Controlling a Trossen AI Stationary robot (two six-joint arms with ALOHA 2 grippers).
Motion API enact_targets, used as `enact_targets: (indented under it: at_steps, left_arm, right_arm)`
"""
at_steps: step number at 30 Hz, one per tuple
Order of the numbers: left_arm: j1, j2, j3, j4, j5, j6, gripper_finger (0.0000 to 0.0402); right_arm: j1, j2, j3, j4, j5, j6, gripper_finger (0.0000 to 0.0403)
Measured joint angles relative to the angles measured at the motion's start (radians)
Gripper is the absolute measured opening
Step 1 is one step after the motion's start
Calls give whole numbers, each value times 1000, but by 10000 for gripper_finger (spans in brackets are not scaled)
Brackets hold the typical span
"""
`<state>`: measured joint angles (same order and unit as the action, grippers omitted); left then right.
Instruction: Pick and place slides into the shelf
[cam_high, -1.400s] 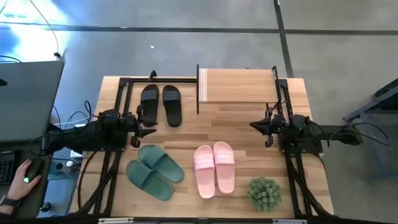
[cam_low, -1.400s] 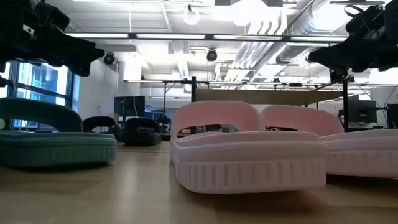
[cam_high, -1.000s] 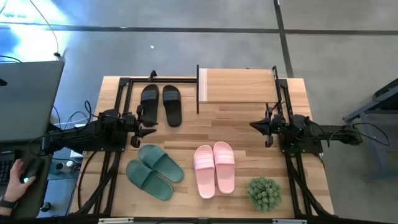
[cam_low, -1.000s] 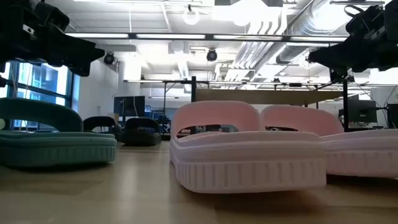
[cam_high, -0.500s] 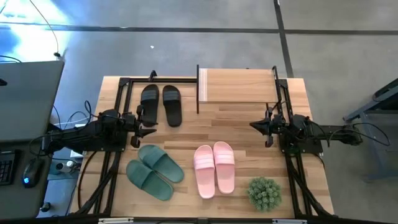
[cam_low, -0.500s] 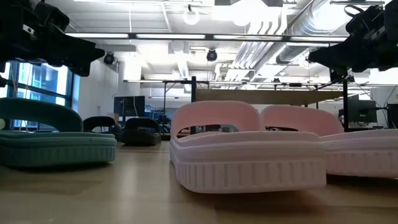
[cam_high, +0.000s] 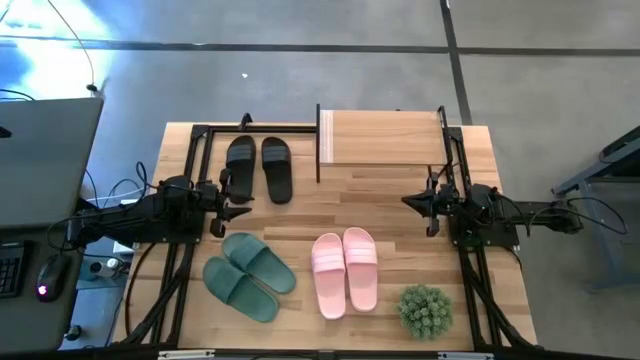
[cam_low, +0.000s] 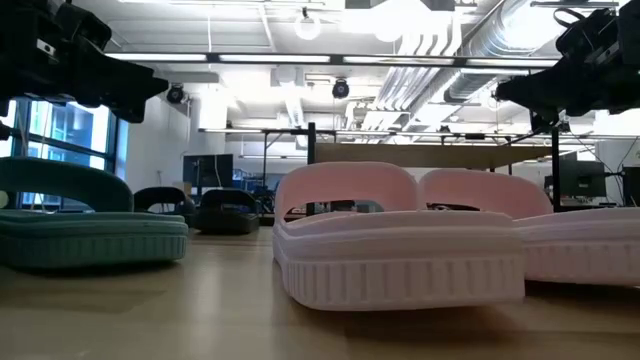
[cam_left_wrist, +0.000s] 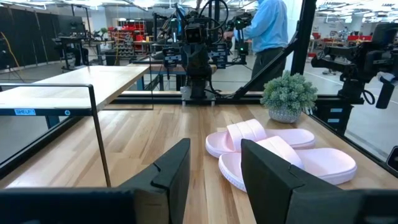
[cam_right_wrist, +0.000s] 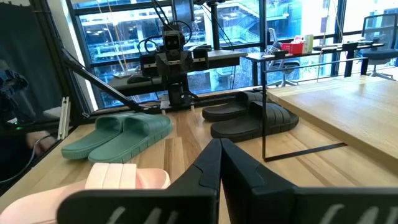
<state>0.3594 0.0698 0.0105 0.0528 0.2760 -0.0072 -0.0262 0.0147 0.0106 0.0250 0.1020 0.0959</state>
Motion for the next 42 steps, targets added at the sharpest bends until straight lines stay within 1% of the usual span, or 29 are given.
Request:
enact_targets:
  at_steps: [39,42]
  left_arm:
    - [0,0,0,13,-4,-1,127]
    - [0,0,0,28,-2,-39,127]
  right_arm:
    - [0,0,0,0,0,1,0]
    - [0,0,0,11,2,84,0]
